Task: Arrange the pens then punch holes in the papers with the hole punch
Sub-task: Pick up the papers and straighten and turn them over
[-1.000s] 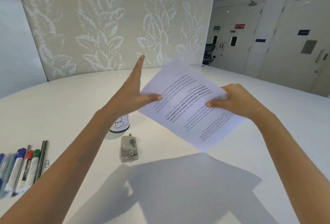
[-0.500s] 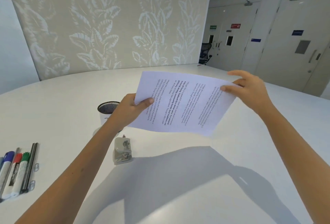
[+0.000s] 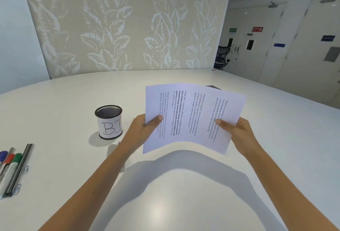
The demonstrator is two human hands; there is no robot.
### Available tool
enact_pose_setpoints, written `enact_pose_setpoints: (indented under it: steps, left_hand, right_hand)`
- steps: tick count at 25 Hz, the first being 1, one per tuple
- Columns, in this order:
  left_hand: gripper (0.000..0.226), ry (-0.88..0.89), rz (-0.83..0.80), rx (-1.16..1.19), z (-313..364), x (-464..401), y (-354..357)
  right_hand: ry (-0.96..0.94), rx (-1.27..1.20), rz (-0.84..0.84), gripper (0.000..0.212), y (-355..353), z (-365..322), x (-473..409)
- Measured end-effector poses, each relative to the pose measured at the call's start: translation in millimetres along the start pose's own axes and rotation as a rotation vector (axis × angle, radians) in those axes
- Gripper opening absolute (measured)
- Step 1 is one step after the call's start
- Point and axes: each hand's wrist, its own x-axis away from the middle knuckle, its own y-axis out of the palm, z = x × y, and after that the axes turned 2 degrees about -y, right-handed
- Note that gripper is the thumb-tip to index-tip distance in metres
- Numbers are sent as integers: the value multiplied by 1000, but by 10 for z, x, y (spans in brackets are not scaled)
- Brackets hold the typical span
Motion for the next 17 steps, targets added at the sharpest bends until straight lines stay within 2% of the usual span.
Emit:
enact_pose_setpoints:
  steps: [2,4,5,7,12,17]
  left_hand:
    - [52,-9,22,46,-9,41,69]
    - [30,-45,35,126,-74,92,136]
    - [26,-79,33,156,-107,118,167]
    - [25,-124,35,172,-175,120,200]
    - [13,-149,194,282,-85,65,215]
    - [9,-269,187,224,-242,116,264]
  right_hand:
    - [14,-2,36,58,10,95,6]
    - [53,4,48,44,41,198,27]
    - [74,1,50,37,71,237,40]
    - [92,13,53,31,113,275,38]
    - [62,-22,70,28,145,234,-29]
    - [147,6,27,26,123,470,119]
